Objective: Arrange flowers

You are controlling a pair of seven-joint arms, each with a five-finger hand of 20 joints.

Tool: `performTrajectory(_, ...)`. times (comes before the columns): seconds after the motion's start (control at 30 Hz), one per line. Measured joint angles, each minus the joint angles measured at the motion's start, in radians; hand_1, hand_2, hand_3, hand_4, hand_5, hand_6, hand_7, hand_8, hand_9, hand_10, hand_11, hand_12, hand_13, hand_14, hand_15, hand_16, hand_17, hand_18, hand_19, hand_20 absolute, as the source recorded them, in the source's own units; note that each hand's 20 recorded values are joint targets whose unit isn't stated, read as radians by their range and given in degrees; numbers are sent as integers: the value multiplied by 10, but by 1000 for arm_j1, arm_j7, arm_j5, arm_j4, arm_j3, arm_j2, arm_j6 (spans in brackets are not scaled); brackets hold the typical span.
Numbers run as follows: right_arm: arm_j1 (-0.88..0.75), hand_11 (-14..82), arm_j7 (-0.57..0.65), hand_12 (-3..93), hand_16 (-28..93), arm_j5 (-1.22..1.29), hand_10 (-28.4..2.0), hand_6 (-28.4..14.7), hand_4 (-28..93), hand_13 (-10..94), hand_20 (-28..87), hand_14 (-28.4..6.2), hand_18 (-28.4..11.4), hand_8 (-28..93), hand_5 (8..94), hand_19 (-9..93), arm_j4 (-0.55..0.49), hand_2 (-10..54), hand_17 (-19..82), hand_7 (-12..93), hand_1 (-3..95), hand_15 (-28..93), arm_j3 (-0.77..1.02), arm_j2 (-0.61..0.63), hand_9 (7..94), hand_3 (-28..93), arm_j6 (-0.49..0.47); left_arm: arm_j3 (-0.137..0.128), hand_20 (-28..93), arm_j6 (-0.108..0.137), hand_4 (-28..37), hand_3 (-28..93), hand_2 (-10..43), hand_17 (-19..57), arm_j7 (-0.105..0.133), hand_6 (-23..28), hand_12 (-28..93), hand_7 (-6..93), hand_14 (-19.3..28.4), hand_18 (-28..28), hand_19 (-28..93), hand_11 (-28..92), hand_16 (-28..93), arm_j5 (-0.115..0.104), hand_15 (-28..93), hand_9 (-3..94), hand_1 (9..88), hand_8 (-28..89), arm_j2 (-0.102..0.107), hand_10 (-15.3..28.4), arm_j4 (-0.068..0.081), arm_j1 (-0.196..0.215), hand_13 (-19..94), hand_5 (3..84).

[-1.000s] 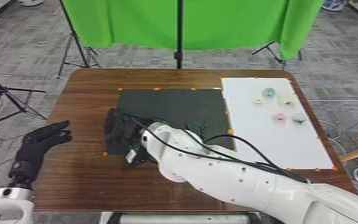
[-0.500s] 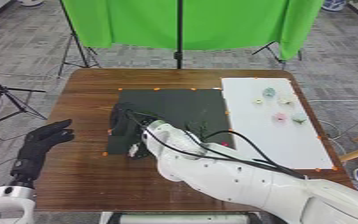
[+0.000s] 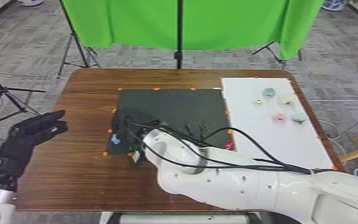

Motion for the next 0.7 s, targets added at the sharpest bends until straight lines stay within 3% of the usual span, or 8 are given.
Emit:
performTrajectory(0.07, 9, 96, 25, 424, 362, 0, -85, 33, -155, 932, 534, -3, -109, 19, 666, 932, -17, -95, 653, 204, 565, 556, -22, 8, 870, 595, 28, -8, 230, 0, -138, 668, 27, 118, 24, 52, 127, 128, 191, 144, 175, 233, -14, -1, 270, 464, 353, -62, -9, 144, -42, 14, 408, 464)
performTrajectory(0.13, 5, 98, 19, 429, 363, 0, -85, 33, -154, 930, 534, -4, -110, 16, 662, 932, -14, -95, 652, 202, 561, 556, -14, 10, 870, 594, 20, 45, 228, 76, -138, 667, 27, 116, 0, 51, 128, 128, 190, 145, 173, 234, -14, -4, 268, 464, 353, -62, 8, 144, -57, 8, 408, 465)
performTrajectory(0.17, 3, 99, 14, 429, 363, 0, -85, 33, -153, 930, 533, -4, -109, 16, 661, 932, -12, -95, 651, 202, 561, 556, -6, 10, 870, 594, 9, 94, 228, 146, -138, 667, 27, 115, -37, 51, 128, 128, 190, 145, 173, 234, -14, -4, 269, 464, 353, -62, 28, 144, -57, 0, 407, 465)
performTrajectory(0.27, 1, 99, 5, 430, 363, -7, -84, 32, -154, 929, 532, -4, -113, 12, 660, 932, -12, -95, 651, 202, 559, 556, 5, 16, 871, 594, -35, 266, 227, 398, -137, 666, 26, 115, -221, 51, 128, 129, 190, 145, 173, 233, -13, 0, 269, 464, 352, -62, 103, 144, -57, -30, 408, 464)
performTrajectory(0.33, 4, 103, 5, 432, 363, -19, -84, 31, -154, 929, 532, -5, -113, 11, 660, 932, -21, -95, 650, 201, 558, 556, 4, 27, 873, 594, -39, 316, 227, 480, -136, 666, 26, 115, -311, 51, 128, 128, 190, 145, 174, 233, -14, 4, 269, 464, 352, -62, 121, 144, -56, -38, 408, 464)
performTrajectory(0.4, 12, 108, 6, 435, 363, -35, -84, 30, -153, 929, 533, -5, -114, 10, 660, 932, -46, -95, 650, 201, 555, 557, 4, 46, 875, 596, -34, 308, 227, 476, -136, 665, 26, 115, -323, 51, 128, 128, 190, 145, 174, 234, -14, 5, 268, 464, 353, -63, 114, 144, -50, -34, 407, 464)
performTrajectory(0.53, 17, 125, 2, 438, 366, -84, -85, 25, -154, 923, 539, -9, -120, 15, 664, 932, -146, -95, 641, 198, 544, 561, 49, 108, 871, 602, -12, 263, 228, 430, -136, 665, 25, 116, -285, 52, 127, 127, 191, 145, 176, 233, -13, 5, 269, 465, 353, -63, 94, 143, -43, -27, 408, 465)
performTrajectory(0.7, -57, 167, -37, 410, 364, -132, -89, 18, -152, 896, 528, -20, -127, 34, 672, 932, -309, -95, 612, 191, 510, 566, 265, 197, 850, 616, 15, 248, 229, 430, -135, 665, 23, 118, -284, 51, 127, 130, 190, 145, 178, 233, -13, 8, 271, 466, 354, -61, 93, 143, -52, -23, 410, 467)
